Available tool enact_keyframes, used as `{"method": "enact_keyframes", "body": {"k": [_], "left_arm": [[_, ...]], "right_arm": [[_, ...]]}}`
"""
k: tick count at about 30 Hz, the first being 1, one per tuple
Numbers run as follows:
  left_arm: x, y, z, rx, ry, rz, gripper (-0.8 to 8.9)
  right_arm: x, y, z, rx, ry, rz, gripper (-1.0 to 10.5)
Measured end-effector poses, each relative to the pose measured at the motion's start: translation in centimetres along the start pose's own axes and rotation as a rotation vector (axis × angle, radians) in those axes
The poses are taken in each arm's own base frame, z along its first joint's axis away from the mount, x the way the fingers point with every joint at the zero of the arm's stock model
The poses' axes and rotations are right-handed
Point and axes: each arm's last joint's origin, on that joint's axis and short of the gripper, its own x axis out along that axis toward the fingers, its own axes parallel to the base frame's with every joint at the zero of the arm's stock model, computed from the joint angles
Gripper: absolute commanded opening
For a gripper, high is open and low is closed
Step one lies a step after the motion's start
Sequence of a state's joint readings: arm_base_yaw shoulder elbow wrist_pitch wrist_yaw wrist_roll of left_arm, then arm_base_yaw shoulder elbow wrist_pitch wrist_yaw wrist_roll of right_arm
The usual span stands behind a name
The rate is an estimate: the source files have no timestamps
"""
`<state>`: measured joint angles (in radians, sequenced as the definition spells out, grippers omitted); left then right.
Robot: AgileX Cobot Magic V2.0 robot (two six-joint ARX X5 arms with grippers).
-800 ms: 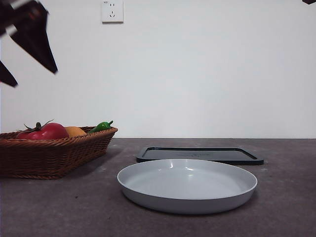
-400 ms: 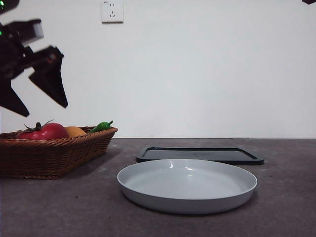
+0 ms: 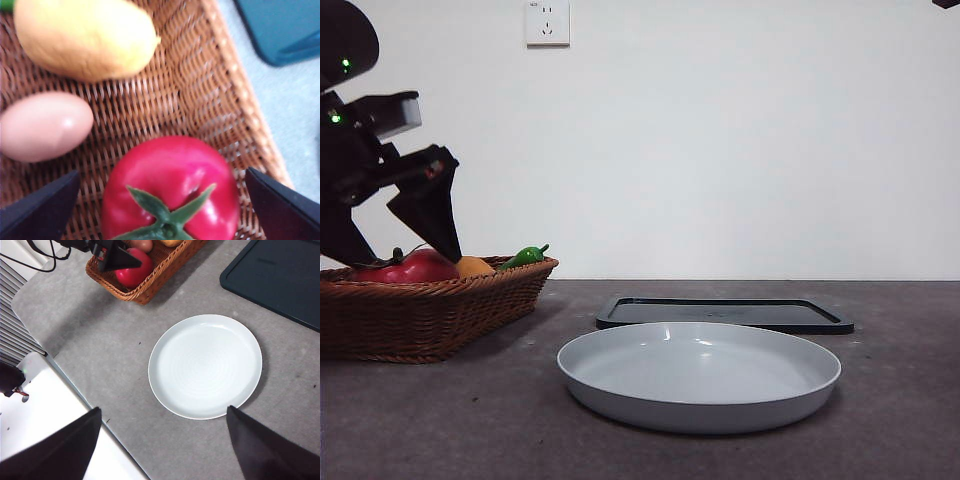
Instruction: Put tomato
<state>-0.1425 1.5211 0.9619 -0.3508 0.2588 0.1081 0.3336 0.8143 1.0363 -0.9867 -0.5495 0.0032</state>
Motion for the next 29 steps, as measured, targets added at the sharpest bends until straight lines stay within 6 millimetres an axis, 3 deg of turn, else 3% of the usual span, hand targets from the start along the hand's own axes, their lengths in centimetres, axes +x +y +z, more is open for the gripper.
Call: {"method": "enact_keyframes", "body": {"k": [12,19,29], "left_arm": [[1.4,0.0,-0.5,-0.006,0.054,-0.012,5.23],[1.4,-0.1,-0.9,-0.016,0.095,-0.017,3.33],[1.0,-0.2,-0.2,-0.039,0.086,-0.016,3.29]], "right_arm": [[0.0,0.0,0.0,0.000,0.000,0.000,4.0],[0.0,0.0,0.0,0.000,0.000,0.000,4.0],[0.0,0.0,0.0,-0.001,0.000,0.000,4.0]]}}
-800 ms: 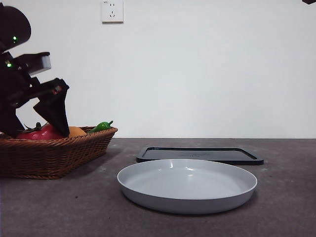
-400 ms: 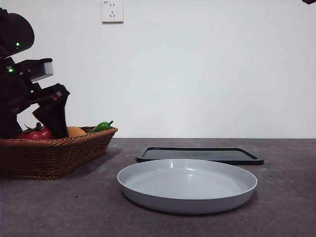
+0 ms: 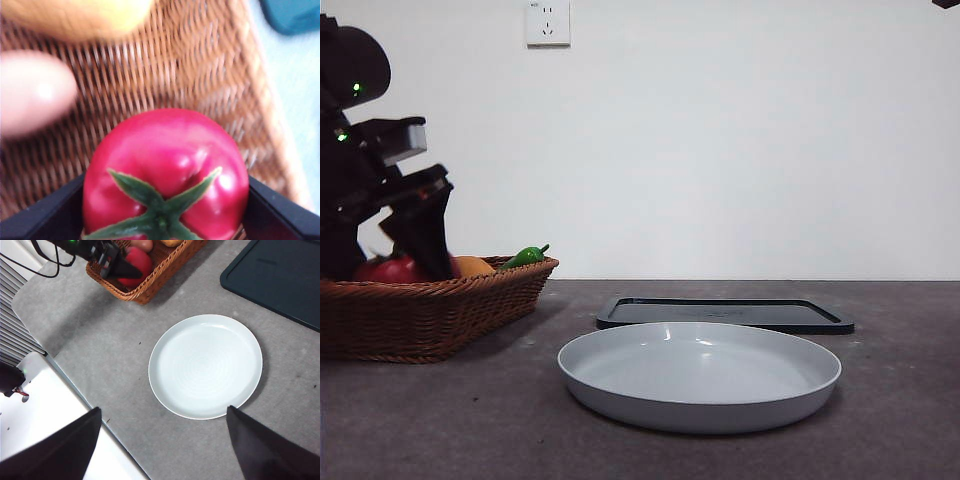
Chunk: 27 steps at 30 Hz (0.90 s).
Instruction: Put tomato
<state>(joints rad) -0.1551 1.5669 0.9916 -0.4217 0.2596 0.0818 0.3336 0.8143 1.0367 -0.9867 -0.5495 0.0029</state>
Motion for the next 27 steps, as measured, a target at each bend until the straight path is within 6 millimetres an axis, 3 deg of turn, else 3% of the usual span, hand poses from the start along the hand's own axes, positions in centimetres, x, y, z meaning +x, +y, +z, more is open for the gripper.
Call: {"method": "enact_keyframes", "body": {"k": [6,13,19,27], "left_arm": [[-3.7,-1.4,2.8,0.018,-0.123,-0.013,3.29],[-7.9,-6.1,4.7,0.137,-0.243,-0.161,3.29],[-7.5,-11.1,4.1,0.267,-0.220,-0.276,3.30],[-4.7,-16.4,3.2,0.450,-0.191,-0.331,3.30]], "right_arm": [[0.0,0.0,0.0,0.000,0.000,0.000,4.0],[0.0,0.0,0.0,0.000,0.000,0.000,4.0],[0.0,0.0,0.0,0.000,0.000,0.000,4.0],[0.0,0.0,0.0,0.000,0.000,0.000,4.0]]}}
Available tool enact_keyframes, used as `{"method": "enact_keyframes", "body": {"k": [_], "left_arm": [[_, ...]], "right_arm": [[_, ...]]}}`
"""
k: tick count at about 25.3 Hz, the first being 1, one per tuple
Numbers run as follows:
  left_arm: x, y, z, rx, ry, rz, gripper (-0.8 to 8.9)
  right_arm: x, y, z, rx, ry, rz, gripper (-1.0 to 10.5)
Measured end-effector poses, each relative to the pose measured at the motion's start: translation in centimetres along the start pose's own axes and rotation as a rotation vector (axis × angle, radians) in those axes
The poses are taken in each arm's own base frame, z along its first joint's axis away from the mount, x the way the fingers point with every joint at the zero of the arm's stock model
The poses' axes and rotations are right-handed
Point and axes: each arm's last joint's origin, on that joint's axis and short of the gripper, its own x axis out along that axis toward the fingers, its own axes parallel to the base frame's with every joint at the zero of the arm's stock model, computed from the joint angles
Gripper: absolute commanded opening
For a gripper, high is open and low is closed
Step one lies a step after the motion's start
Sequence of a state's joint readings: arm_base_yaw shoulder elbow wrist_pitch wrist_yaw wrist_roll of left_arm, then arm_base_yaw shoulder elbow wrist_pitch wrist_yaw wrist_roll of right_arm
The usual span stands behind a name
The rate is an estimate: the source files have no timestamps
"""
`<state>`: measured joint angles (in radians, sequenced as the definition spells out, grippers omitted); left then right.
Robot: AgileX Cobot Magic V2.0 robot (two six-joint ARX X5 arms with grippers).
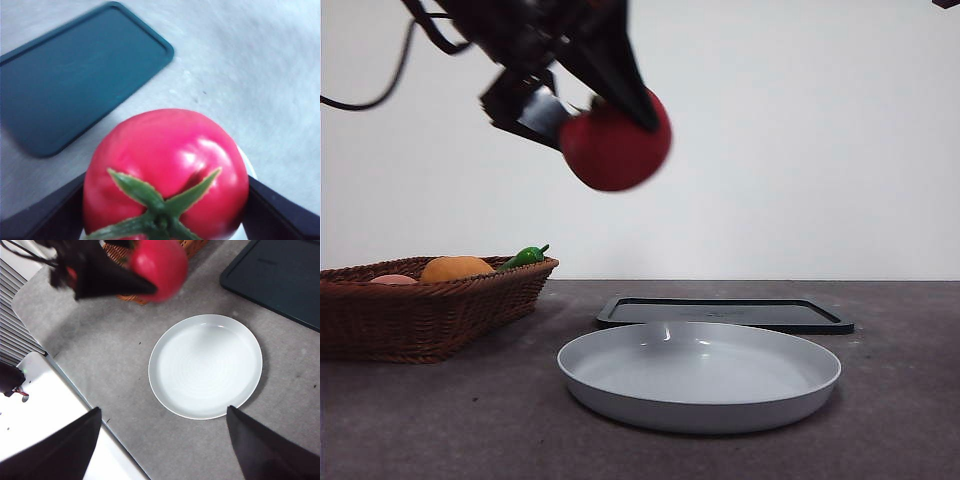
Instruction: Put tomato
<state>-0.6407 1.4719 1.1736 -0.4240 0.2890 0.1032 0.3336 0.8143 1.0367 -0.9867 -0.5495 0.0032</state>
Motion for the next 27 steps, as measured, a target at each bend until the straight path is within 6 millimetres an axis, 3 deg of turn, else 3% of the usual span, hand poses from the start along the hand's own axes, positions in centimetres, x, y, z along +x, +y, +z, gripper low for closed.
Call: {"method": "enact_keyframes", "body": {"k": [10,16,22,25,27], "left_arm": [[6.9,-2.3,-2.1,0.101,0.155,-0.048,3.30],[10.7,-2.3,-3.9,0.121,0.238,-0.028,3.31],[11.3,-2.2,-4.4,0.122,0.256,-0.024,3.45],[11.3,-2.2,-4.4,0.122,0.258,-0.025,4.73],[11.3,-2.3,-4.4,0.122,0.263,-0.026,4.82]], "right_arm": [[0.0,0.0,0.0,0.000,0.000,0.000,4.0],[0.0,0.0,0.0,0.000,0.000,0.000,4.0],[0.0,0.0,0.0,0.000,0.001,0.000,4.0],[0.0,0.0,0.0,0.002,0.003,0.000,4.0],[0.0,0.0,-0.1,0.006,0.010,0.000,4.0]]}}
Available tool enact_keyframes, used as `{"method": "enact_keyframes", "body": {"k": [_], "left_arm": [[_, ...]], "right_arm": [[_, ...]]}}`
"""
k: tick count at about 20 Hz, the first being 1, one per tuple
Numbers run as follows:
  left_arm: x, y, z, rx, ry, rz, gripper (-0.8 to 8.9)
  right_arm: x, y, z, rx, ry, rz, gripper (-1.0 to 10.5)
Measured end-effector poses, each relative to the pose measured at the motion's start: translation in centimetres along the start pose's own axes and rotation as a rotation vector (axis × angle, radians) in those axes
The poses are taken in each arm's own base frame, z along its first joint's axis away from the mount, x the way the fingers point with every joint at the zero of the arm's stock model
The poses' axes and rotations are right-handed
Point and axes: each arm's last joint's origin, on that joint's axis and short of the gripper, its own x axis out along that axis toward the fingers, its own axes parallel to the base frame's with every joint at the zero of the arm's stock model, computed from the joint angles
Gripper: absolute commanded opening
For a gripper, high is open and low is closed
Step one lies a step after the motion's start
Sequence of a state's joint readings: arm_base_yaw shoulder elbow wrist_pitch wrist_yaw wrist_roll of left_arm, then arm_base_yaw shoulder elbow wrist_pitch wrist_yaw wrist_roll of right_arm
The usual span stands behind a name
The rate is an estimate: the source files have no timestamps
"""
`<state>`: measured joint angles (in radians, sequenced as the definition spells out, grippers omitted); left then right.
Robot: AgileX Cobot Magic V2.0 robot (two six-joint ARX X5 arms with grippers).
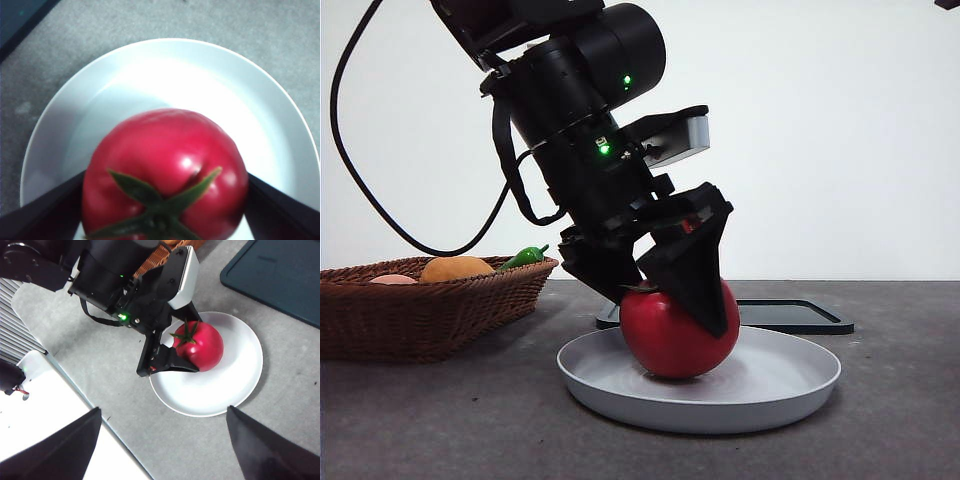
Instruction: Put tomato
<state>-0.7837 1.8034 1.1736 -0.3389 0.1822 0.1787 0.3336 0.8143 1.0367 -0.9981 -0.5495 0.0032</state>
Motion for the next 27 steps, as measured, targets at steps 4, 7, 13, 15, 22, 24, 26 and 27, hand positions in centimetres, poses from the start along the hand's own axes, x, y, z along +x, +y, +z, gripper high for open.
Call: {"method": "enact_keyframes", "body": {"k": [4,7,13,15,22,24,26,27], "left_arm": [[0.0,0.0,-0.1,-0.001,0.010,-0.002,5.49],[0.0,-0.1,-0.3,-0.003,0.033,-0.006,5.68],[-1.0,-0.1,0.9,-0.014,0.057,-0.011,5.66],[-1.7,0.1,1.6,-0.024,0.066,-0.010,5.66],[-4.8,2.3,4.0,-0.093,0.034,0.029,5.67],[-6.9,3.2,4.2,-0.124,-0.015,0.058,5.67],[-10.0,4.0,4.4,-0.151,-0.092,0.096,5.67],[-11.9,4.4,4.4,-0.166,-0.138,0.121,5.67]], "right_arm": [[0.0,0.0,0.0,0.000,0.001,0.000,4.0],[0.0,0.0,0.0,0.001,0.001,0.000,4.0],[0.0,0.0,0.0,0.001,0.001,0.000,4.0],[0.0,0.0,0.0,0.001,0.002,0.000,4.0],[0.0,0.0,0.0,0.000,0.001,0.000,4.0],[0.0,0.0,0.0,0.001,0.001,0.000,4.0],[0.0,0.0,0.0,0.001,0.001,0.000,4.0],[0.0,0.0,0.0,0.000,0.001,-0.001,4.0]]}}
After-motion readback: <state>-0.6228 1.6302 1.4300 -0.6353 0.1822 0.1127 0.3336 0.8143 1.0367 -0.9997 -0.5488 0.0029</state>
